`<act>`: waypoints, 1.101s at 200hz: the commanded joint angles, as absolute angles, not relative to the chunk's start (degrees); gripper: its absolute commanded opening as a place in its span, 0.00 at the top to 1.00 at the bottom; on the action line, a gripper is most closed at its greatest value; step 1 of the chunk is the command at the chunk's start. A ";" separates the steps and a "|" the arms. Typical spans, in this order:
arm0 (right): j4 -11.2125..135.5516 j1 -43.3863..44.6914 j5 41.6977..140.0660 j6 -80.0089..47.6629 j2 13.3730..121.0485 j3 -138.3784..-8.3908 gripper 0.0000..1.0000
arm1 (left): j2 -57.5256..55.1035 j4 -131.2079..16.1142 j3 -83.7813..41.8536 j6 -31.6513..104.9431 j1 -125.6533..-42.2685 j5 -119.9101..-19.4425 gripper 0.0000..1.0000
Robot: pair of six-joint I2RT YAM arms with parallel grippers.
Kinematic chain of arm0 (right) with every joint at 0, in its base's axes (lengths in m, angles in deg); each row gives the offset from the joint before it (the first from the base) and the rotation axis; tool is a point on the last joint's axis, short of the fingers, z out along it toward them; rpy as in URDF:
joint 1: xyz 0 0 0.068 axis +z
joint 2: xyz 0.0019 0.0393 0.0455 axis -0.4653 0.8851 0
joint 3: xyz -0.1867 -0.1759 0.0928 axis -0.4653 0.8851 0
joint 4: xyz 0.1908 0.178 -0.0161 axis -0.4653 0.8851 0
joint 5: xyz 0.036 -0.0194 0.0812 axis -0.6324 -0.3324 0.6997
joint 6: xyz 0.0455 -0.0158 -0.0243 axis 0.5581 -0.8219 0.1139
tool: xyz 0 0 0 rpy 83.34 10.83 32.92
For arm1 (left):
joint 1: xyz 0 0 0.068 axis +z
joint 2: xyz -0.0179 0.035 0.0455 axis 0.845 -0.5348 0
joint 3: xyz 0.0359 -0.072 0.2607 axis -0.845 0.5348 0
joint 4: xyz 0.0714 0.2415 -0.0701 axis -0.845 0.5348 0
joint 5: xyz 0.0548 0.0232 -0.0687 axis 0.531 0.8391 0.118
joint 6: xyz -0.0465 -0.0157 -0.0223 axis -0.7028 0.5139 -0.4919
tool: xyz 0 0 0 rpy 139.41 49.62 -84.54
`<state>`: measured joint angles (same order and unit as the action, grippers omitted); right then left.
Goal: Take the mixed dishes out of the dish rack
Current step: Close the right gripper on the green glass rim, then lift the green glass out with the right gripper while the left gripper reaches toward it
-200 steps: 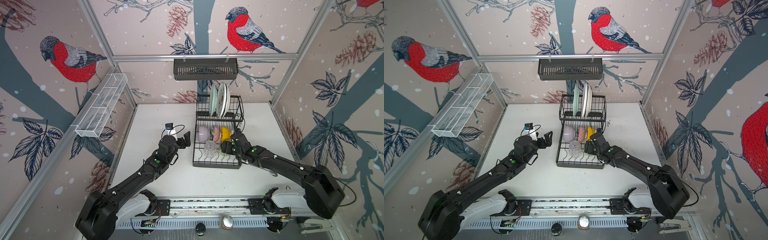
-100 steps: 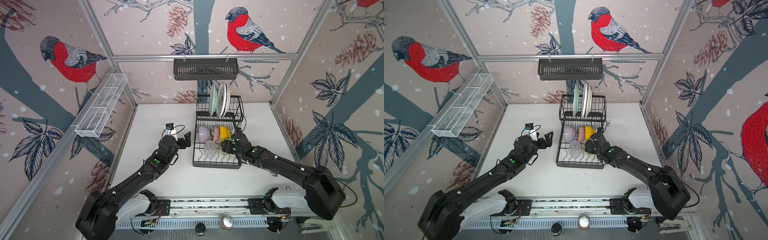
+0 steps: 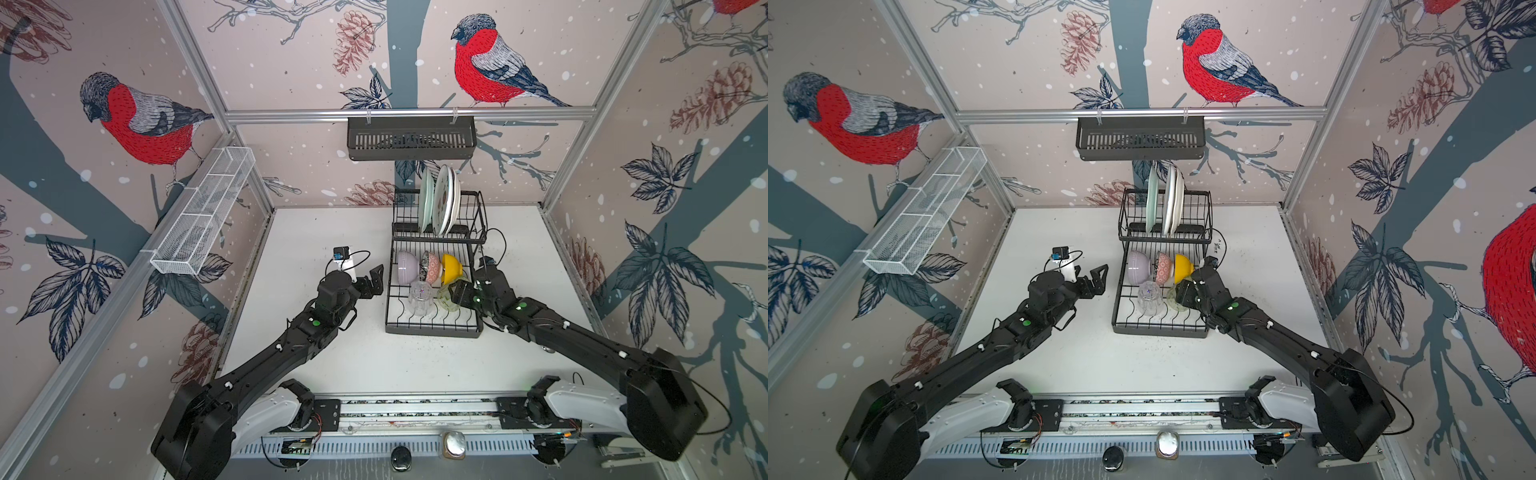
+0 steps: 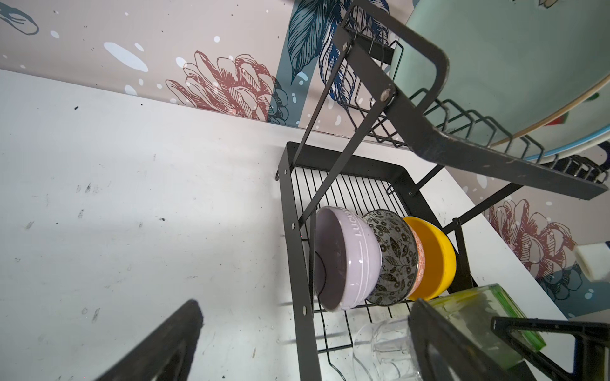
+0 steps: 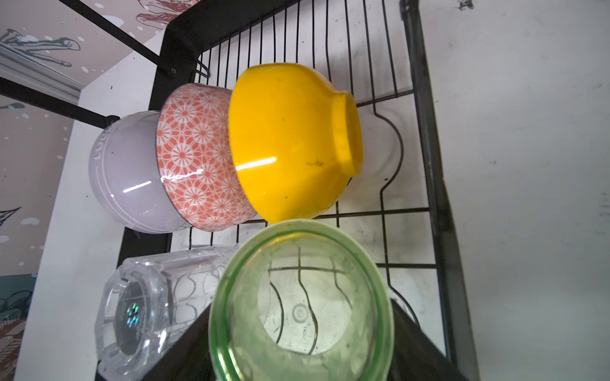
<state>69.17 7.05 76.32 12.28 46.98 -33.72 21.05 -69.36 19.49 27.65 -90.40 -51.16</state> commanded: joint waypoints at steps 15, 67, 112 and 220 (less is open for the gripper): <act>66.97 6.06 78.48 13.32 44.17 -32.57 0.35 | 21.78 -69.03 18.95 26.60 -90.36 -53.16 0.02; 63.61 3.95 82.80 15.49 39.95 -29.30 0.37 | 22.22 -68.89 18.75 25.65 -90.54 -57.31 0.02; 60.81 2.80 86.36 17.12 36.44 -27.53 0.38 | 22.27 -69.59 19.12 25.07 -93.26 -61.10 0.02; 51.53 2.47 94.46 22.07 33.97 -27.90 0.41 | 16.79 -76.46 16.13 20.14 -98.54 -72.69 0.02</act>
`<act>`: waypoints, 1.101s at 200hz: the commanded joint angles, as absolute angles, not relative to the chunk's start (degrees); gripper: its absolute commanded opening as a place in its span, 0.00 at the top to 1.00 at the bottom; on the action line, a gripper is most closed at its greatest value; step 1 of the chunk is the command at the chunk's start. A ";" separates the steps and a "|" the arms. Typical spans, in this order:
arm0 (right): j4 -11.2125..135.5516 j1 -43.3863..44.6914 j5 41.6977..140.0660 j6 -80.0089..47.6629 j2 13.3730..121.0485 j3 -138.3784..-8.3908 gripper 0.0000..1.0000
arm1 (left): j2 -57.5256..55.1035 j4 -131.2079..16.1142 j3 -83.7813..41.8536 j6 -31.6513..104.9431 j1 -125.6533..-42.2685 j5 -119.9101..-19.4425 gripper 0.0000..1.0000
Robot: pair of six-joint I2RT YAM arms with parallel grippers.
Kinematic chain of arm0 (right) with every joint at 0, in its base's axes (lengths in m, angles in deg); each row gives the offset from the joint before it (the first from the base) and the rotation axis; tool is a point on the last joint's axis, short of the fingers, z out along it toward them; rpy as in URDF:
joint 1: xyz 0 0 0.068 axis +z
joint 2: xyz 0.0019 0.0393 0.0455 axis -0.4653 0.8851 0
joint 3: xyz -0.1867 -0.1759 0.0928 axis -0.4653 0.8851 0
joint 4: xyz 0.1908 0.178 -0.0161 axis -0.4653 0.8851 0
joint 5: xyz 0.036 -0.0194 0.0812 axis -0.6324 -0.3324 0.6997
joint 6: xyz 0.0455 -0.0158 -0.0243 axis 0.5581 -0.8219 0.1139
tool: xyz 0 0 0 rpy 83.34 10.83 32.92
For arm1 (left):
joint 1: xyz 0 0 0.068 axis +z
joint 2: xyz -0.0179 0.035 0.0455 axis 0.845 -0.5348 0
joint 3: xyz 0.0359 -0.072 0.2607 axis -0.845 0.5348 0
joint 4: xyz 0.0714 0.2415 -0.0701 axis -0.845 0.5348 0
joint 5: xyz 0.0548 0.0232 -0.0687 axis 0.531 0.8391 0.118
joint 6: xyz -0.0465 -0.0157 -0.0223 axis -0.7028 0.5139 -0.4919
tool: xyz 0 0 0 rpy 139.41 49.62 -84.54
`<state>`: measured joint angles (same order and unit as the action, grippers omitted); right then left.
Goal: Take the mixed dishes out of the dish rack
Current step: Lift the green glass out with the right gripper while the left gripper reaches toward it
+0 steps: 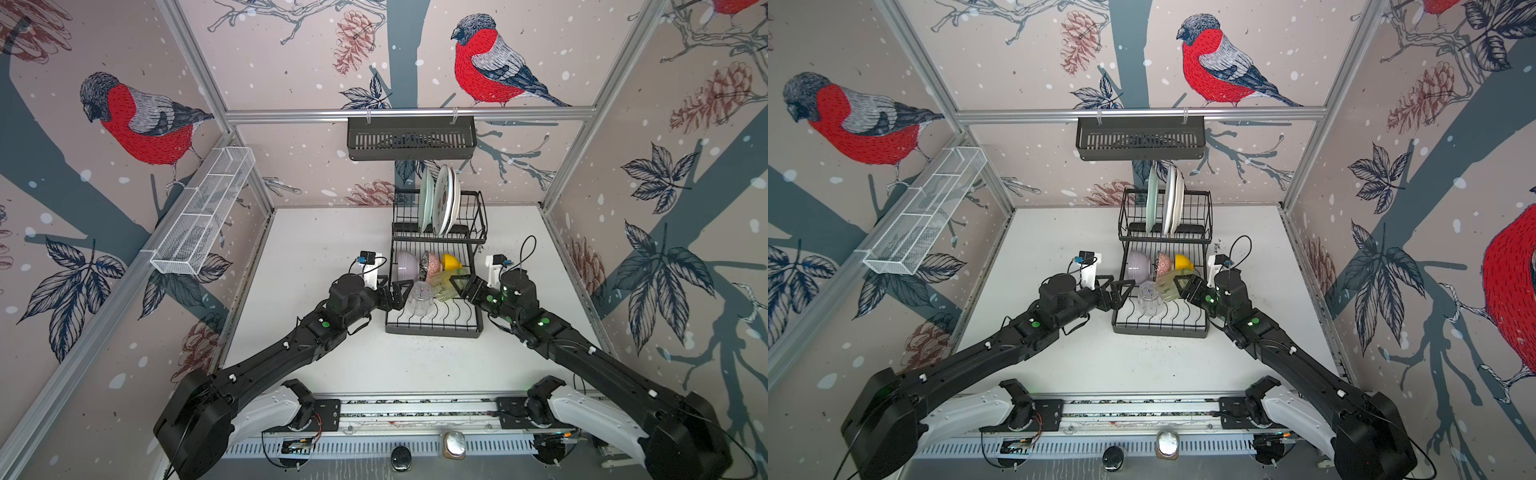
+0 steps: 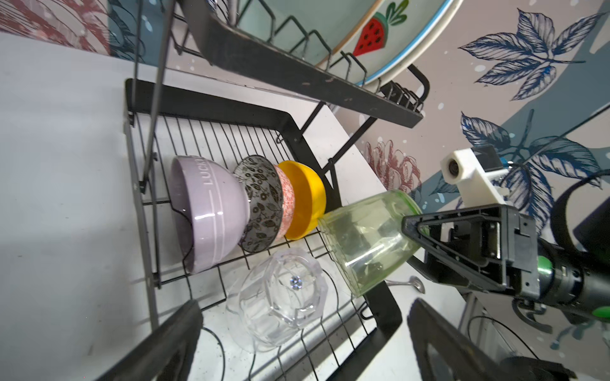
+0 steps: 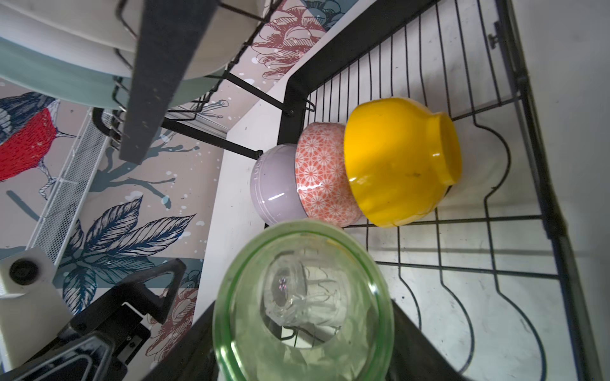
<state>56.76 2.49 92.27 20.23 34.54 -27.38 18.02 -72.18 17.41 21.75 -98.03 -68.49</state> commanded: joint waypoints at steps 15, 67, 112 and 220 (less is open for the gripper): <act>50.36 2.56 95.28 22.76 33.93 -27.89 0.42 | 15.47 -77.74 15.70 19.48 -98.63 -74.60 0.03; 45.74 2.51 95.82 24.65 33.27 -26.13 0.42 | 11.48 -83.72 15.28 16.19 -99.59 -79.12 0.09; 42.72 2.55 98.38 25.08 35.06 -26.02 0.43 | 7.67 -87.65 14.08 13.80 -100.21 -81.38 0.19; 31.52 2.15 102.88 30.72 36.36 -21.53 0.43 | 0.28 -97.97 12.11 8.65 -100.34 -87.13 0.46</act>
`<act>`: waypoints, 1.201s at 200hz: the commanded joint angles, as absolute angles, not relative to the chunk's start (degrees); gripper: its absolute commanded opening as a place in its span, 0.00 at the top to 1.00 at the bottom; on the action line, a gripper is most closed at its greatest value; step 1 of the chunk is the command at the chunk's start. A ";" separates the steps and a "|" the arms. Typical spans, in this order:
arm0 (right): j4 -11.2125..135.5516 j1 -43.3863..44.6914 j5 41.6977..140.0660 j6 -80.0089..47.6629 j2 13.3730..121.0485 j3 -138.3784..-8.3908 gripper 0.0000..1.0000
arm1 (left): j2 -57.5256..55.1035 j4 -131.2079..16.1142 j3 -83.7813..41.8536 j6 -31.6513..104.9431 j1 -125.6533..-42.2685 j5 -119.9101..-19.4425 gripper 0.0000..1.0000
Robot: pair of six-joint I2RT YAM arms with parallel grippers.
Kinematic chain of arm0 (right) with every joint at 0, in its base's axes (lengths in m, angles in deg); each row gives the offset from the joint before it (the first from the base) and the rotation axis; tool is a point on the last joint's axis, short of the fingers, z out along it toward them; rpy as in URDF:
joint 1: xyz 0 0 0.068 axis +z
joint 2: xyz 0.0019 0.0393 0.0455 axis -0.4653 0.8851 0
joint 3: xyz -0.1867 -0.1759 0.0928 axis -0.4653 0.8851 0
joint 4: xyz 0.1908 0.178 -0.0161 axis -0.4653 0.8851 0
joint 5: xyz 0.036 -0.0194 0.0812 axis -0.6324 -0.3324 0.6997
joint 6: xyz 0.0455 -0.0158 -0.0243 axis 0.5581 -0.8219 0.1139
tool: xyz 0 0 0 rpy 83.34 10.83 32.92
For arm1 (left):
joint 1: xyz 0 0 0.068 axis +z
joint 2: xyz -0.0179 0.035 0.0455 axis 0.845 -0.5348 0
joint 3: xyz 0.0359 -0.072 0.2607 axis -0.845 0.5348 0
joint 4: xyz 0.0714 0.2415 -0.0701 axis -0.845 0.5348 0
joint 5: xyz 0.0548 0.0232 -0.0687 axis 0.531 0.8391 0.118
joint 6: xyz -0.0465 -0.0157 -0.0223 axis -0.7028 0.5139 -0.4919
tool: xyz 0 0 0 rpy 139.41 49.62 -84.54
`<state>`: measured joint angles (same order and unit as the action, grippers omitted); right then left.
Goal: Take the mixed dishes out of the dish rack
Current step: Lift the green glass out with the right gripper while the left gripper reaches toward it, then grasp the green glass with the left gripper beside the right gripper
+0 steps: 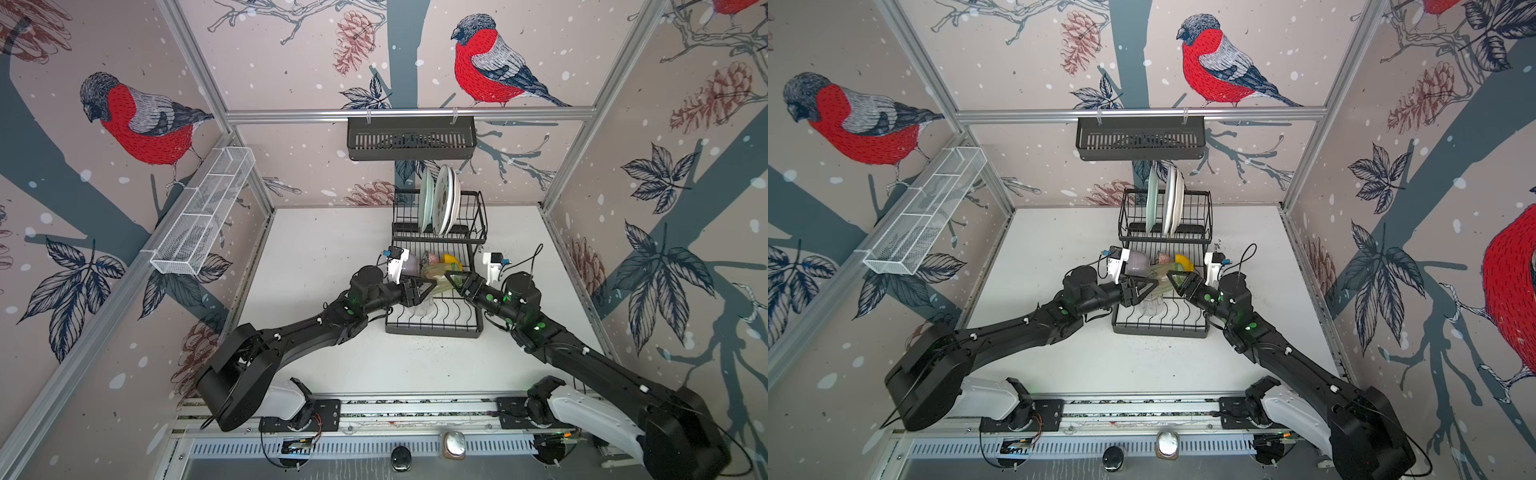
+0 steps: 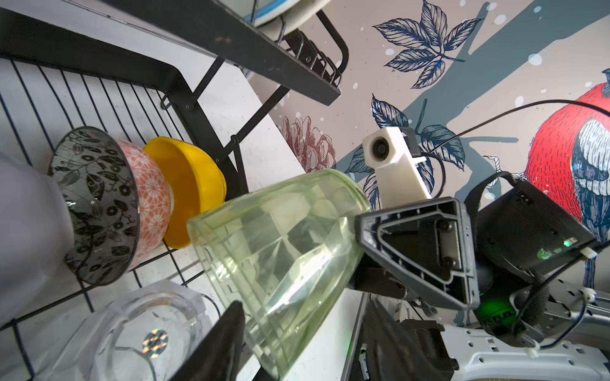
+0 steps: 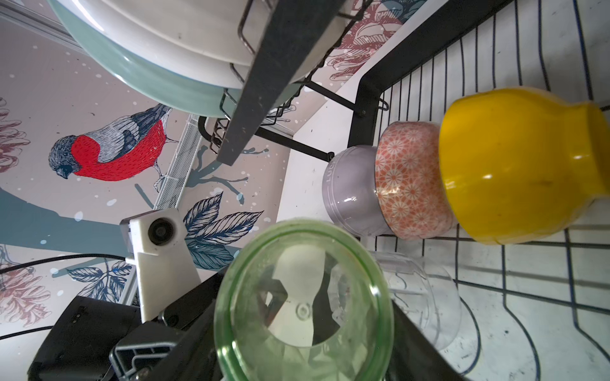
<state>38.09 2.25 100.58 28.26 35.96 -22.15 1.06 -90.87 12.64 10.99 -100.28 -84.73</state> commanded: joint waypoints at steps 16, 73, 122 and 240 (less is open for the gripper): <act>31.47 2.11 103.04 30.97 36.62 -21.53 0.43 | 0.00 -99.28 12.17 8.27 -100.39 -87.54 0.52; 30.68 2.11 104.11 31.30 36.76 -21.68 0.43 | -0.43 -100.55 11.93 8.08 -100.37 -87.56 0.64; 28.89 2.35 105.66 31.96 37.05 -21.01 0.42 | -0.72 -102.09 12.54 6.63 -100.38 -87.53 0.80; 27.69 2.79 105.44 30.46 36.41 -18.20 0.32 | 0.01 -101.92 13.78 6.52 -100.39 -88.47 1.00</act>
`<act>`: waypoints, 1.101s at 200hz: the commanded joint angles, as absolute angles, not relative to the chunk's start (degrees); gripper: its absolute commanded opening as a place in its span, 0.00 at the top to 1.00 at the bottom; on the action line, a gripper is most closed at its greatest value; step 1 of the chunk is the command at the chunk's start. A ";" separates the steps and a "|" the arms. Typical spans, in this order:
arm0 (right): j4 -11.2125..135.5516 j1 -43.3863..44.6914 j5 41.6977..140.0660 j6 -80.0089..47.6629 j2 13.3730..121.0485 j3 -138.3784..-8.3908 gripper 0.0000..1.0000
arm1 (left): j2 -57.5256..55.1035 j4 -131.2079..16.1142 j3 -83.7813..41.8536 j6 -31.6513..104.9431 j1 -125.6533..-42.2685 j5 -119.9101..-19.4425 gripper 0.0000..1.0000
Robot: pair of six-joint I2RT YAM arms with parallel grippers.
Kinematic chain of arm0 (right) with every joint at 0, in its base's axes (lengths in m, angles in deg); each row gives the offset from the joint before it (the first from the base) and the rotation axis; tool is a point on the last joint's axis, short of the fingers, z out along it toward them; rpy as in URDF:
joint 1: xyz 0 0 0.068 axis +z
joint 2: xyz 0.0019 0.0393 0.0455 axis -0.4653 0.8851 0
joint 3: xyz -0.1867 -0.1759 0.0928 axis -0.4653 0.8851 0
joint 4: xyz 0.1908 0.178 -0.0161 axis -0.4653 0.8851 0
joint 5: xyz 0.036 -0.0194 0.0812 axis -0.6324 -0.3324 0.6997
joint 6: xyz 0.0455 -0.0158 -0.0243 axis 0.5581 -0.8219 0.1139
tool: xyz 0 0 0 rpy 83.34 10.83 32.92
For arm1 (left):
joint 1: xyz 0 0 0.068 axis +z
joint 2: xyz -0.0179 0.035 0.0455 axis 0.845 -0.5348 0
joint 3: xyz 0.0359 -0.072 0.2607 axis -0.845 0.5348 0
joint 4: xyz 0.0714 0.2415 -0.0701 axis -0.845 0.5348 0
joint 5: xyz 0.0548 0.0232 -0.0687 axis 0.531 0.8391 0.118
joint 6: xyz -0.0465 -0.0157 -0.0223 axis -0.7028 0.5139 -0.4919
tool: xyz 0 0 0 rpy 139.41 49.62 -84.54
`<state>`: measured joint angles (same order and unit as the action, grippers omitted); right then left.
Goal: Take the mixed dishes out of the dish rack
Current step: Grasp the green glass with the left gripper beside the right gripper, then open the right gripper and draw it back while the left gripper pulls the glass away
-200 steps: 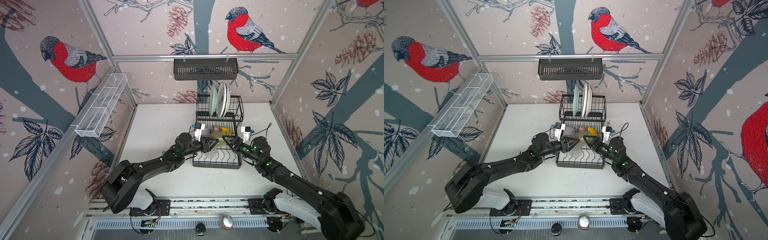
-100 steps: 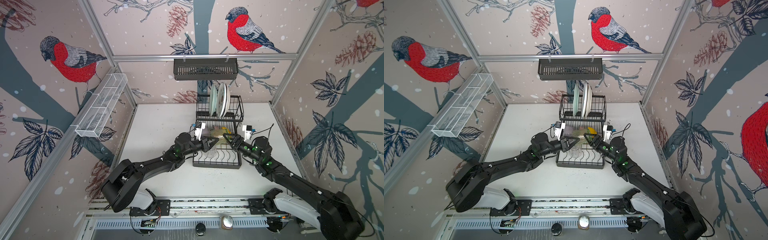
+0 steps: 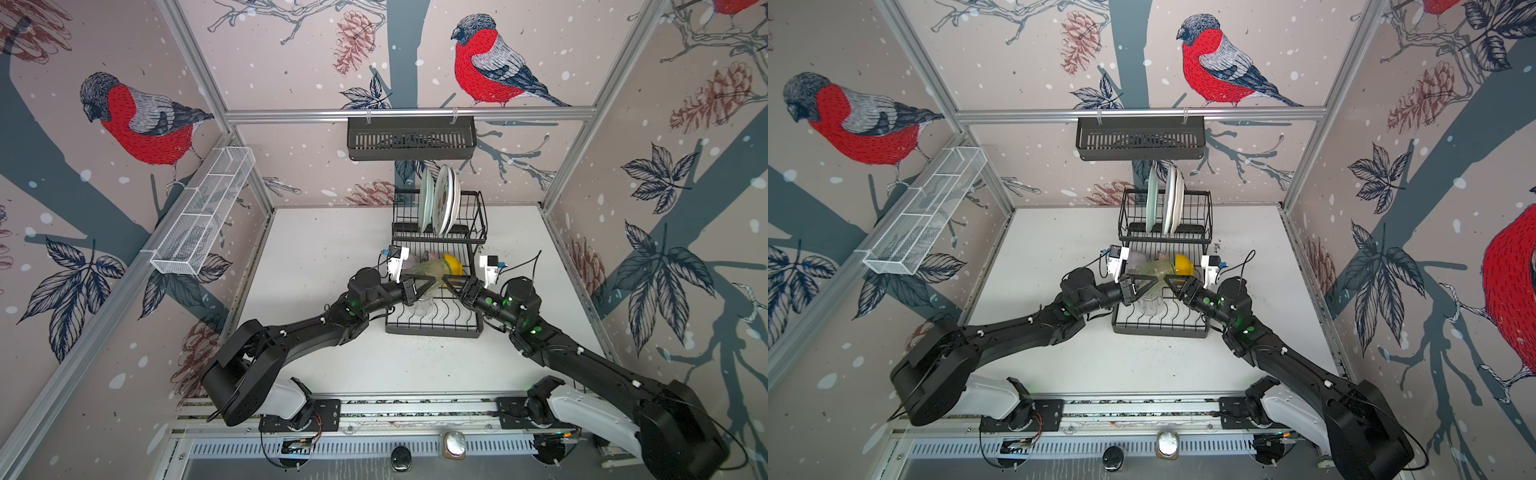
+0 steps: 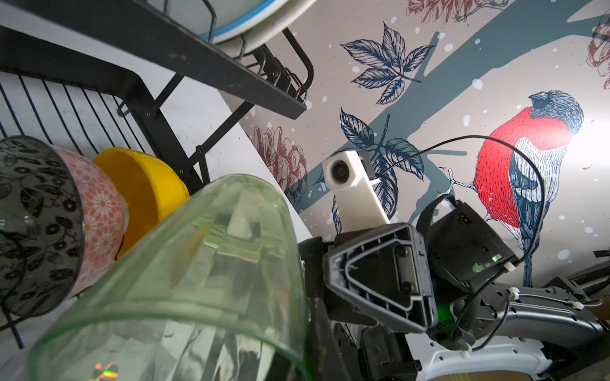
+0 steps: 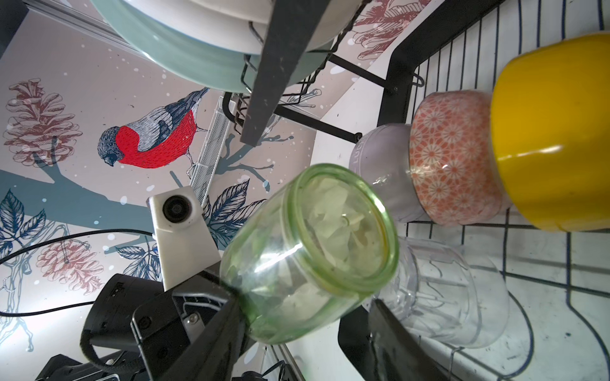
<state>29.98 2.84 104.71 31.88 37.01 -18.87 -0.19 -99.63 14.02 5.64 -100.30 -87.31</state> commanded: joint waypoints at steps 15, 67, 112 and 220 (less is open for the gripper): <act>27.84 2.80 105.02 30.46 35.93 -17.93 0.30 | 0.31 -102.36 14.28 6.23 -100.39 -88.33 1.00; 29.89 2.84 103.79 29.73 34.60 -17.83 0.28 | 1.38 -102.00 15.08 6.76 -100.39 -87.82 1.00; 33.40 2.79 102.59 28.06 33.85 -18.25 0.27 | 3.20 -99.49 15.73 8.55 -100.38 -86.46 1.00; 54.79 2.81 94.28 16.95 28.31 -23.49 0.26 | 15.07 -84.14 20.56 14.85 -100.39 -74.57 1.00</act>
